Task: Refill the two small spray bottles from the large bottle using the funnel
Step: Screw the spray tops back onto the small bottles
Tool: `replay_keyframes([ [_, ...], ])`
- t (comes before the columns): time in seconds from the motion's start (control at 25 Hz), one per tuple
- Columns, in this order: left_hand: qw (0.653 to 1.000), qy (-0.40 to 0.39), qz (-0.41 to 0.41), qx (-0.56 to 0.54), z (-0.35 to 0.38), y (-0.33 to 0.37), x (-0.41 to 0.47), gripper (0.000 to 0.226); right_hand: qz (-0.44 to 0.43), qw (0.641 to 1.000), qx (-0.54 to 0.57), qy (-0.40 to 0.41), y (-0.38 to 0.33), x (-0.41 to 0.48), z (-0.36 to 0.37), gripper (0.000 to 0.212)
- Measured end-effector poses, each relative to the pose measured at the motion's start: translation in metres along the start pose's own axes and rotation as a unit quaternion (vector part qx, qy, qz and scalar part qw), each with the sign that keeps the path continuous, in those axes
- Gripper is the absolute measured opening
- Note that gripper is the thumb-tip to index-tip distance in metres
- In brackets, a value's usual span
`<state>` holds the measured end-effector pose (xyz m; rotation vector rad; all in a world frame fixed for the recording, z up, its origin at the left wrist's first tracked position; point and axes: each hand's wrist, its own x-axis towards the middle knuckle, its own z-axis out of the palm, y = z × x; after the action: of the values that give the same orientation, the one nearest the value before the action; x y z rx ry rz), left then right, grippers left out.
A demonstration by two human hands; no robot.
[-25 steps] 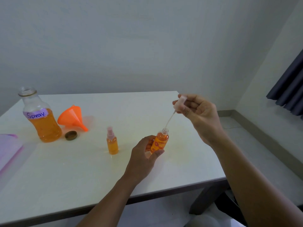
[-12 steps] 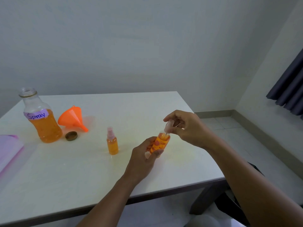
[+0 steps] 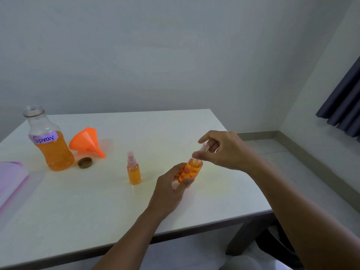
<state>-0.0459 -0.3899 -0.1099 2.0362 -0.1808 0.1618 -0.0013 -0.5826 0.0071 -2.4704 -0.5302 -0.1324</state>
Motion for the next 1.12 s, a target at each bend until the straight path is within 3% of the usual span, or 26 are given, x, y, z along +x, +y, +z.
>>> replay_keyframes([
  [0.12,1.000,0.003,-0.002,0.005,0.000,-0.001,0.000,0.047,-0.037,0.995,0.086,-0.031,0.002,-0.001,0.001,0.046],
  [0.2,1.000,0.003,0.002,0.009,0.001,-0.001,0.000,0.045,-0.024,0.997,0.072,-0.005,0.000,-0.002,0.003,0.039],
  [0.28,1.000,0.000,0.000,0.004,0.000,0.000,0.000,0.044,0.030,0.999,0.009,0.016,-0.001,-0.002,0.002,0.062],
  [0.36,1.000,0.002,-0.002,-0.004,0.000,-0.002,0.001,0.044,0.041,0.999,0.026,-0.005,0.000,-0.003,0.001,0.079],
  [0.52,1.000,0.003,-0.003,0.004,0.001,-0.001,0.001,0.045,0.016,0.984,0.179,-0.011,0.003,-0.001,0.010,0.049],
  [0.6,1.000,0.003,-0.001,-0.001,0.001,-0.002,0.001,0.044,0.060,0.988,0.143,0.030,0.002,0.001,0.013,0.058],
  [0.68,1.000,0.002,0.000,-0.007,0.000,-0.003,0.002,0.044,0.076,0.990,0.117,0.016,0.003,-0.001,0.013,0.074],
  [0.84,1.000,-0.011,-0.004,-0.014,0.001,-0.006,0.002,0.047,0.036,0.968,0.243,-0.050,0.006,-0.003,0.011,0.058],
  [1.04,1.000,0.013,-0.009,-0.027,0.000,-0.001,0.000,0.056,0.061,0.978,0.192,0.048,0.000,-0.002,0.032,0.055],
  [1.12,0.999,0.016,-0.015,-0.032,-0.001,0.000,0.000,0.046,0.057,0.979,0.195,0.023,0.001,-0.004,0.031,0.066],
])
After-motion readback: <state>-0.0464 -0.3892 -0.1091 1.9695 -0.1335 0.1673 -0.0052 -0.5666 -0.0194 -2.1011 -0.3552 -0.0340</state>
